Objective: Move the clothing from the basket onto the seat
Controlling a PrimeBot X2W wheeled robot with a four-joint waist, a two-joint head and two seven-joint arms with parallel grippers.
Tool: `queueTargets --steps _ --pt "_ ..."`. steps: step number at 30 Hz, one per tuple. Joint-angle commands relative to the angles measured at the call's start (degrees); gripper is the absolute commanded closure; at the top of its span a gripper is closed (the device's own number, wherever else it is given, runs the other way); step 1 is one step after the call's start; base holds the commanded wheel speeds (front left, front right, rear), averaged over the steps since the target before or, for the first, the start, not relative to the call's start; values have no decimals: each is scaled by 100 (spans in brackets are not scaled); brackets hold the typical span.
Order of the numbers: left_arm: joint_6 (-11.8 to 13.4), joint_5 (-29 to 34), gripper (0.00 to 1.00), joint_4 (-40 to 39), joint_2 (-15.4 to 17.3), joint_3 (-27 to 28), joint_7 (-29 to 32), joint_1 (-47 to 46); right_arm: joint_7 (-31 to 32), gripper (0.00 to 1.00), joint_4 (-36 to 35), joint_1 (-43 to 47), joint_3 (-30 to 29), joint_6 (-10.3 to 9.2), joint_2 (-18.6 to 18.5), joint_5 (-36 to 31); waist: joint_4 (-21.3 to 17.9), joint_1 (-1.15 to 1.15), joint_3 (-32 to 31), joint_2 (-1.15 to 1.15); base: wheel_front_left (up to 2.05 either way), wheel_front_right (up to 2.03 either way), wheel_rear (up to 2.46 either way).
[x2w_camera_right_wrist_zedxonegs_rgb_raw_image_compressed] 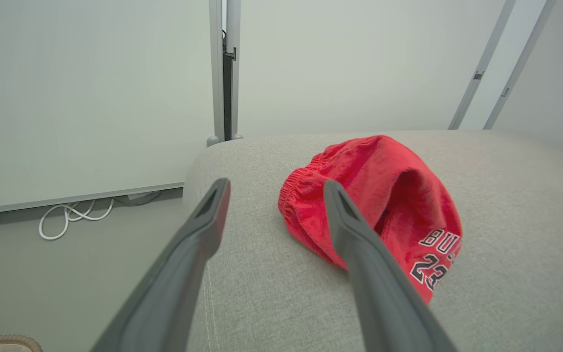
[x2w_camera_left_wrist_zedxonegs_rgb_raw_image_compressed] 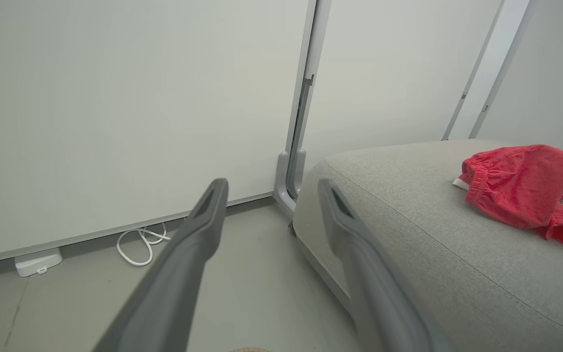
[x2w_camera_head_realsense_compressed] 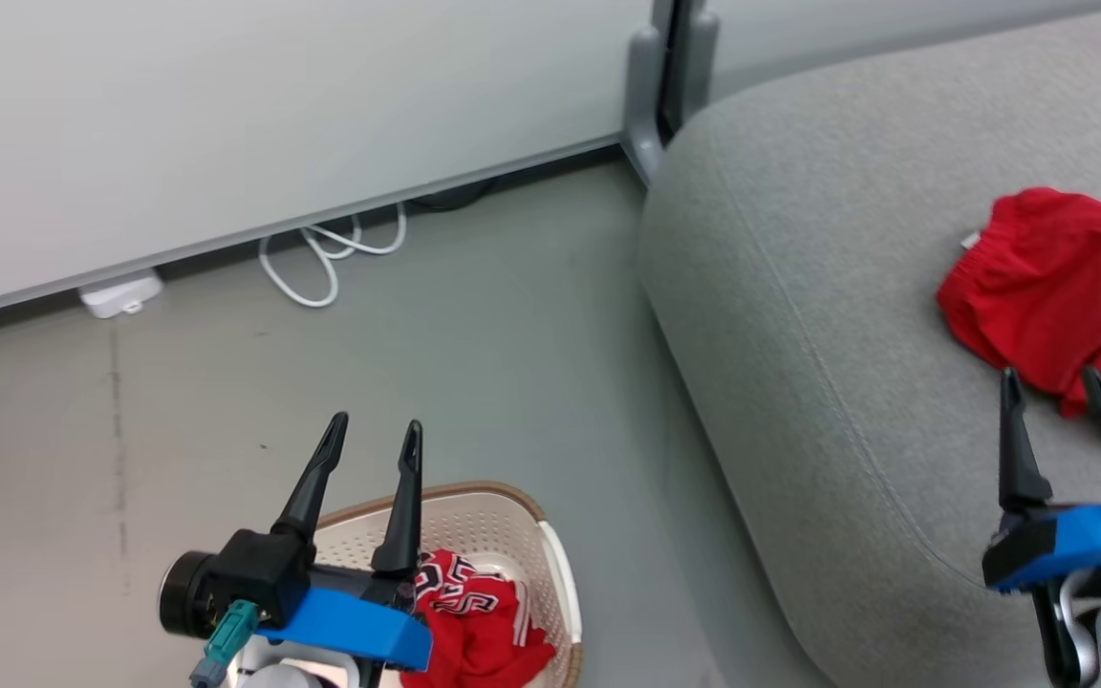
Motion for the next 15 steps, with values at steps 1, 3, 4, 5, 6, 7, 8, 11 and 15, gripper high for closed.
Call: queueTargets --steps 1,3,4,5,6,7,8,11,15 --pt "32 0 0 40 -10 64 -27 80 -20 0 -159 258 -33 3 24 39 272 2 -220 0 0 0 0" --pt "58 -33 0 74 -18 131 -27 155 -20 0 -349 502 -81 3 65 28 421 2 -320 0 0 0 0" --pt "80 -80 0 84 -20 150 -27 197 -19 0 -444 626 -87 3 98 9 490 2 -366 0 0 0 0" --pt "112 -106 0 88 -20 169 -27 214 -20 0 -530 727 -100 3 117 10 556 2 -405 0 0 0 0" --pt "140 -126 0 103 -21 185 -27 254 -19 0 -614 832 -110 3 134 16 626 2 -446 0 0 0 0" --pt "161 -151 0 119 -22 196 -27 293 -20 0 -699 938 -129 3 158 25 698 2 -483 0 0 0 0" --pt "196 -162 0 125 -22 224 -28 314 -19 0 -769 1029 -136 3 183 41 767 2 -509 0 0 0 0" --pt "220 -149 0 175 -23 278 -27 372 -12 0 -912 1216 -124 3 243 53 901 2 -563 0 0 0 0" --pt "231 -104 0 269 -21 375 -27 427 20 0 -1168 1471 32 3 316 52 1134 2 -649 0 0 0 0"
